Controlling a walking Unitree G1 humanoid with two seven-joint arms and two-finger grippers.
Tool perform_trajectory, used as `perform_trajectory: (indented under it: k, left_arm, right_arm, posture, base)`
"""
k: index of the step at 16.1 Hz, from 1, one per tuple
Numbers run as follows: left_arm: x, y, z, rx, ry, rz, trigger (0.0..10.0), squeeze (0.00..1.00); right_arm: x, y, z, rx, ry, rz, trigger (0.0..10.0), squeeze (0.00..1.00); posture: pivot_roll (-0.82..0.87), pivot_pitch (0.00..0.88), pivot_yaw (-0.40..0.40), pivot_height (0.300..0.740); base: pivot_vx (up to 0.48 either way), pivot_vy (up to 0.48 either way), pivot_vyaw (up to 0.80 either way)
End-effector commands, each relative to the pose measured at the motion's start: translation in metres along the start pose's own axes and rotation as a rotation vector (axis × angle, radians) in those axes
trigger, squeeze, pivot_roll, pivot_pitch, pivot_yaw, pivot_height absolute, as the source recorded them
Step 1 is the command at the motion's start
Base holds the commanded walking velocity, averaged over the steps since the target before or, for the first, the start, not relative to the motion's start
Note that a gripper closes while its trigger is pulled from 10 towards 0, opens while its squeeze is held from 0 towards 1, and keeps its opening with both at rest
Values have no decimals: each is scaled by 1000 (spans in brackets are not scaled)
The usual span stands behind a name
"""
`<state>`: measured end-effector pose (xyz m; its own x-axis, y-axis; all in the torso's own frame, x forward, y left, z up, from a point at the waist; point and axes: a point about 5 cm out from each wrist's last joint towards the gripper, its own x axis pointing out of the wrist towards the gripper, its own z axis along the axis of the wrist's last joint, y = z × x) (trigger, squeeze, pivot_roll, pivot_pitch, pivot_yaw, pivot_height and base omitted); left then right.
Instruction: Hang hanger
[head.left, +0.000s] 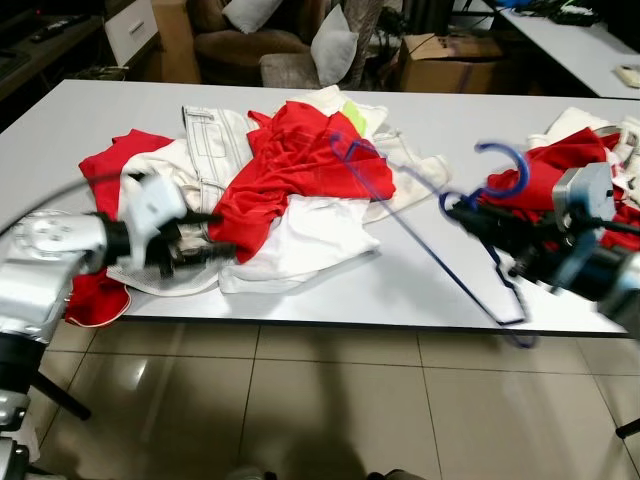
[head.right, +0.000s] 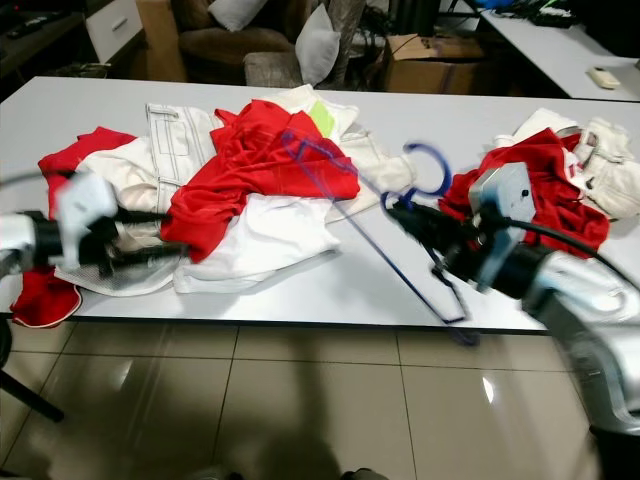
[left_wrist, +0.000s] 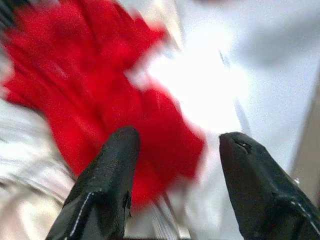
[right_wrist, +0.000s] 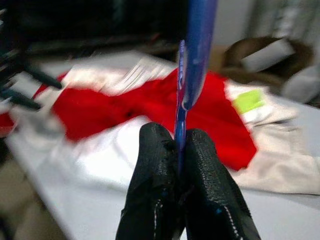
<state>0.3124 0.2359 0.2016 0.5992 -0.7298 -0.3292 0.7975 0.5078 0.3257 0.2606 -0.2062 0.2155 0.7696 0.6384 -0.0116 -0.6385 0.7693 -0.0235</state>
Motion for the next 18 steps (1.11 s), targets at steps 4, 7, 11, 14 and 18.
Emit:
perform_trajectory:
  k: [4, 7, 11, 14, 18]
  left_arm:
    - [17, -8, 35, -154, -378, 236, 10000, 749]
    - [33, -18, 26, -275, -398, 440, 10000, 310]
    - [55, -61, -3, -353, -289, 567, 10000, 306]
    - [66, -78, -12, -380, -234, 623, 10000, 310]
    - [68, -82, -15, -331, -188, 635, 10000, 302]
  right_arm:
    - [12, 9, -7, -7, -39, -161, 10000, 0]
    - [22, 24, -19, -10, -41, -283, 10000, 0]
    - [30, 43, -40, -80, -18, -417, 10000, 0]
    - [21, 41, -54, 21, -45, -553, 10000, 0]
    - [21, 34, -54, -21, -39, -561, 10000, 0]
  posture:
    - [-102, 0, 7, 740]
    - [-117, 0, 5, 740]
    - [-128, 0, 10, 740]
    - [-128, 0, -11, 740]
    - [-125, 0, -19, 740]
  base:
    - [0, 0, 0]
    - [0, 0, 0]
    - [0, -136, 0]
    - [0, -276, 0]
    - [0, -275, 0]
